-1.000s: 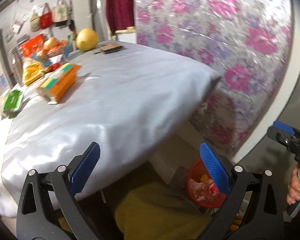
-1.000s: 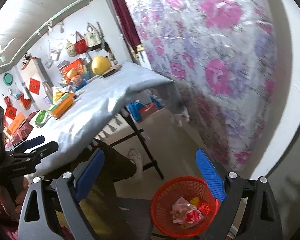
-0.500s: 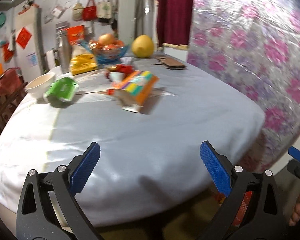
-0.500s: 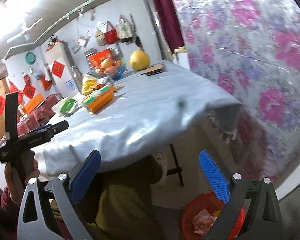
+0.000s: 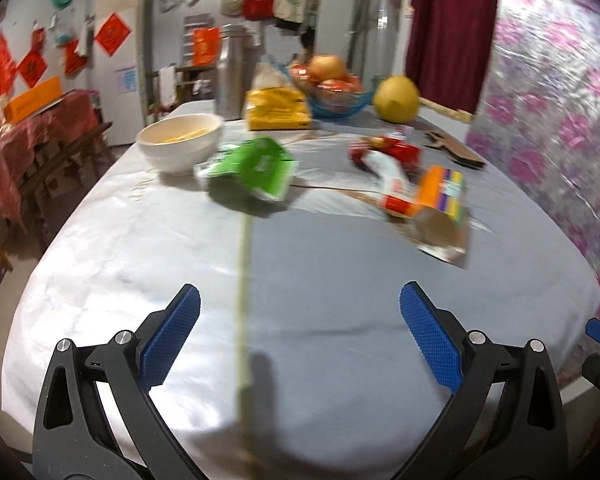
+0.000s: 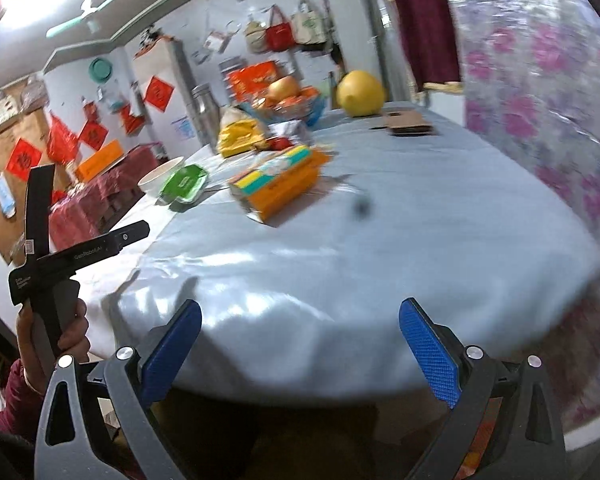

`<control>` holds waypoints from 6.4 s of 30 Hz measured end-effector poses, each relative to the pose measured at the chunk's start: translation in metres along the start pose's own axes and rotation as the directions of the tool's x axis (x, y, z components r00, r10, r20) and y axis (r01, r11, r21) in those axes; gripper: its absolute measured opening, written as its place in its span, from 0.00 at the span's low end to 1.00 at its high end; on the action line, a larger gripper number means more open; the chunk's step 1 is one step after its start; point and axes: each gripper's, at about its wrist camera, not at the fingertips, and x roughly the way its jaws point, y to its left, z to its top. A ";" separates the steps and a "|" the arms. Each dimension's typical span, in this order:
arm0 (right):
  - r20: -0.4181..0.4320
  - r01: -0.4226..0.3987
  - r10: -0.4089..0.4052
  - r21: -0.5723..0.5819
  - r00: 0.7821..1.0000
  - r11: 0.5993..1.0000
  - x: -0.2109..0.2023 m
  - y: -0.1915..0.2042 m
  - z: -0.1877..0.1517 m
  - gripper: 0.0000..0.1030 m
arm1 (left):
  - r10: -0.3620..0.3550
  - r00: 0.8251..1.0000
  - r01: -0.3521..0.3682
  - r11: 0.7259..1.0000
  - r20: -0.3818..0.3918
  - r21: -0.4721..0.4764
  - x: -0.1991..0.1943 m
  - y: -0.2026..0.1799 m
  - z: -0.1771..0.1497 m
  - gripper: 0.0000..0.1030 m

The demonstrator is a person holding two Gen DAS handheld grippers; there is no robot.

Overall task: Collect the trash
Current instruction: 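Grasp the green snack packet with the left tool while the right tool grasps the striped box, then lift the green packet with the left tool while the right tool holds the striped box, then carry the green packet and striped box off the table to the wastebasket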

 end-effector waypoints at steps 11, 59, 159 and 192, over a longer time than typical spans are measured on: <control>-0.036 -0.019 0.018 -0.049 0.999 0.999 0.091 0.046 0.075 0.94 | 0.033 0.997 -0.039 0.996 -0.068 -0.080 0.034 0.053 0.016 0.93; -0.118 0.006 -0.004 0.015 0.993 1.000 0.163 -0.024 0.121 0.62 | -0.046 0.980 0.032 0.997 -0.192 -0.075 0.071 0.052 0.041 0.93; -0.077 0.017 -0.017 -0.008 0.997 1.000 0.157 -0.021 0.121 0.57 | -0.109 0.989 0.113 0.993 -0.095 0.037 0.133 -0.002 0.108 0.69; 0.201 0.018 -0.021 0.014 0.979 1.000 -0.038 -0.002 0.051 0.55 | -0.231 0.955 0.217 0.972 0.187 0.089 -0.049 -0.025 0.052 0.69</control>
